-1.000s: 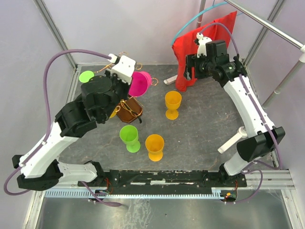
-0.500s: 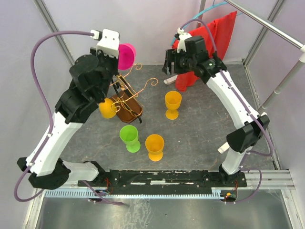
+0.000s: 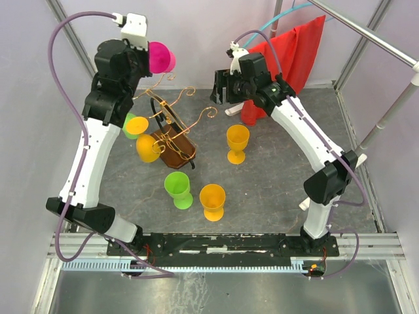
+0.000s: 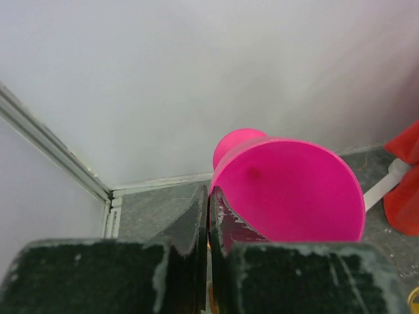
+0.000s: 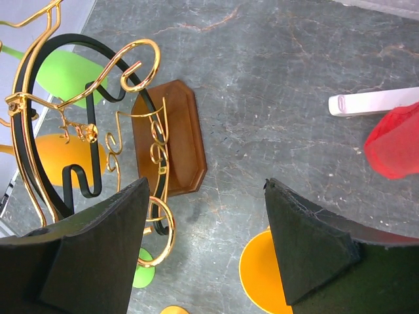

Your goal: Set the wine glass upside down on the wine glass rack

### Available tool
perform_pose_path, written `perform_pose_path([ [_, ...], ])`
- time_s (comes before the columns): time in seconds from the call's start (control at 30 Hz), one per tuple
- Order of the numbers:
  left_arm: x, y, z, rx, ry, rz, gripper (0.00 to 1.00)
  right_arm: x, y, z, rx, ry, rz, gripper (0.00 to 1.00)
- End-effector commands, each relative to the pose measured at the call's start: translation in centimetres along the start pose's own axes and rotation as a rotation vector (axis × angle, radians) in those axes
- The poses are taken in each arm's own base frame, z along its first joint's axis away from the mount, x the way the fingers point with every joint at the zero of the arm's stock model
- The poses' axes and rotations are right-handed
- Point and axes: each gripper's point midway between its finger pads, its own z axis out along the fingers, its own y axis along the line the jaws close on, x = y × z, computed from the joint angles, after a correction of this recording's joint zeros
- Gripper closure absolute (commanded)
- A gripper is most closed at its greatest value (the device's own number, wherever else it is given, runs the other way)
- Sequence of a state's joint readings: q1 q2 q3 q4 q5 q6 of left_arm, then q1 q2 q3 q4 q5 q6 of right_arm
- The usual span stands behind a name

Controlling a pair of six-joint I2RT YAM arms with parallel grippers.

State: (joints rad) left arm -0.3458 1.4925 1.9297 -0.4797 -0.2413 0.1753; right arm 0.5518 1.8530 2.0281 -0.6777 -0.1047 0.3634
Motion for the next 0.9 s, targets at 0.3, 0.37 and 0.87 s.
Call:
perform_pose_path([
  [0.3,-3.7,1.7,-0.9,0.04,-0.138,-0.084,0.97,2.7,2.6,0.1,-0.04,0.047,-0.027,0.22],
  [0.37,-3.4,1.6,-0.8,0.041,-0.133,-0.083,0.97,3.3,2.7,-0.5,-0.04,0.056,-0.021,0.24],
  [0.87,-2.8,1.4,-0.8,0.054,-0.124,-0.08,0.97,6.9,4.5,-2.8,-0.061,0.124,-0.041,0.32],
])
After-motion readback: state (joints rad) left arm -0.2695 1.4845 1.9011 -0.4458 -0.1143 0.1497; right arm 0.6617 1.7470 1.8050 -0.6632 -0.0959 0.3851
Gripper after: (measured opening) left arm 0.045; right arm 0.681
